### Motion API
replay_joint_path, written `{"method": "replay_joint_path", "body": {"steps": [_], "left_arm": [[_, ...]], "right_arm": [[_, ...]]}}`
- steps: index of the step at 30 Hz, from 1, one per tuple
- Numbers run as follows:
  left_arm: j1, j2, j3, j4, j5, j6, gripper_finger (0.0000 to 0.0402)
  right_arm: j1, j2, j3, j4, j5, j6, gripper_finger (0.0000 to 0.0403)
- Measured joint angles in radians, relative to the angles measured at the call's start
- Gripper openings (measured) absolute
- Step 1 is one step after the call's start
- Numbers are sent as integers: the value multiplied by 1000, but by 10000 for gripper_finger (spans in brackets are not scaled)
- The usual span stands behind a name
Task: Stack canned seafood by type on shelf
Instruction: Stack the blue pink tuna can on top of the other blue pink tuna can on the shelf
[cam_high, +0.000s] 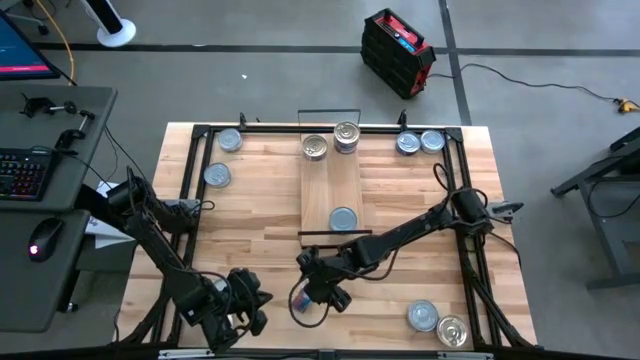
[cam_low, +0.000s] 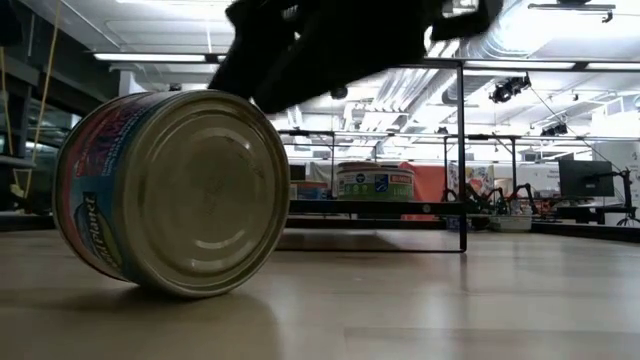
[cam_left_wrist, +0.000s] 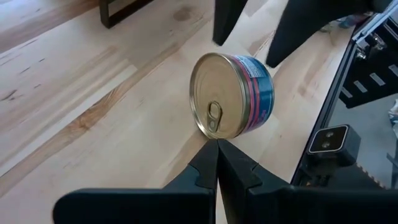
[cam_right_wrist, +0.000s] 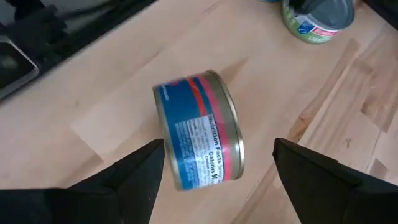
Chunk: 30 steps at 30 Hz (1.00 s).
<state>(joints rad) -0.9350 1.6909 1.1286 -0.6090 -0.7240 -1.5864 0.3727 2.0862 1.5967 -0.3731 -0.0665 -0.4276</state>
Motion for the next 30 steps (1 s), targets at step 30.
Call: {"method": "replay_joint_path", "body": {"steps": [30], "left_arm": [[60, -96, 0, -56, 39, 226, 0]], "right_arm": [[114, 31, -1, 24, 81, 250, 168]]}}
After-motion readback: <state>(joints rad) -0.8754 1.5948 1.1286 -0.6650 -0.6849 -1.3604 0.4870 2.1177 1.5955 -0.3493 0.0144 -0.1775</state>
